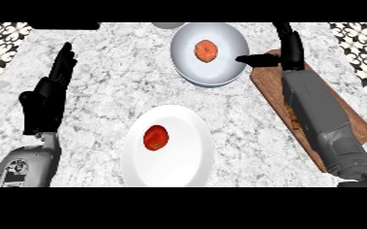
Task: Pick the squash from the plate and place it in the bowl
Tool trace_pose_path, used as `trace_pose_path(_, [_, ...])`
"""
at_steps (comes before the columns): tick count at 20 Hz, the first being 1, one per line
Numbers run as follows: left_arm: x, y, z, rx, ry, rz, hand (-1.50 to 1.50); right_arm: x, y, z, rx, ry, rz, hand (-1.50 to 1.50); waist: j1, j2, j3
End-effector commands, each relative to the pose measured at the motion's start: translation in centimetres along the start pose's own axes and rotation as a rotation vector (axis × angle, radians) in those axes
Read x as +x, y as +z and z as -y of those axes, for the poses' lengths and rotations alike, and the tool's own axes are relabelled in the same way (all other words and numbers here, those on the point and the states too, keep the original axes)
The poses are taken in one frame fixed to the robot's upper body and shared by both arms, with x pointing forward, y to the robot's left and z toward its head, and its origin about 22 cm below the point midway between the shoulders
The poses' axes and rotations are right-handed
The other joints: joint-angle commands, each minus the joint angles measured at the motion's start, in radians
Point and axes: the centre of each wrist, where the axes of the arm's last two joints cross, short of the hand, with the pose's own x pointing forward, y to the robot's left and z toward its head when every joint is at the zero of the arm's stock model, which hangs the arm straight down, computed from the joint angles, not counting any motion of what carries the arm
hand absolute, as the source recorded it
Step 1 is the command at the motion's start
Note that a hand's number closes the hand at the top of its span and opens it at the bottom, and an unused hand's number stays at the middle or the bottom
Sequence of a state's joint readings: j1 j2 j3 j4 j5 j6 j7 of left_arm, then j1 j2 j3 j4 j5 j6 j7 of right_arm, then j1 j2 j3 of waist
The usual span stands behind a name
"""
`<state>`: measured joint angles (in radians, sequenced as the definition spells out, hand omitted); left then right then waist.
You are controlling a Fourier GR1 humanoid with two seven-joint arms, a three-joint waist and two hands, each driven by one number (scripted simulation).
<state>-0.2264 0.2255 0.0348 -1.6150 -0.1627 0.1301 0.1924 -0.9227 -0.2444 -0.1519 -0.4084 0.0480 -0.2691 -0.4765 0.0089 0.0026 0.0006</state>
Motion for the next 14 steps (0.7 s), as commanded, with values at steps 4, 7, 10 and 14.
trace_pose_path(4, [-1.8, 1.9, -0.7, 0.017, -0.004, -0.018, 0.00, -2.3, 3.5, 2.2, 0.104, -0.065, 0.026, -1.50, -0.017, -0.008, -0.001])
trace_pose_path(7, [-0.8, -0.2, -0.5, 0.001, -0.011, -0.016, 0.00, -2.6, 5.0, 3.8, 0.145, -0.087, 0.051, -1.50, -0.023, -0.008, -0.001])
trace_pose_path(10, [-0.2, 1.2, 0.1, 0.001, -0.002, -0.027, 0.00, -3.5, 6.7, 5.3, 0.130, -0.081, 0.058, -1.50, -0.014, -0.006, -0.001])
trace_pose_path(14, [0.0, 0.0, -1.4, -0.008, -0.007, -0.017, 0.00, -3.6, 8.4, 5.5, 0.143, -0.093, 0.048, -1.50, -0.010, -0.004, -0.001])
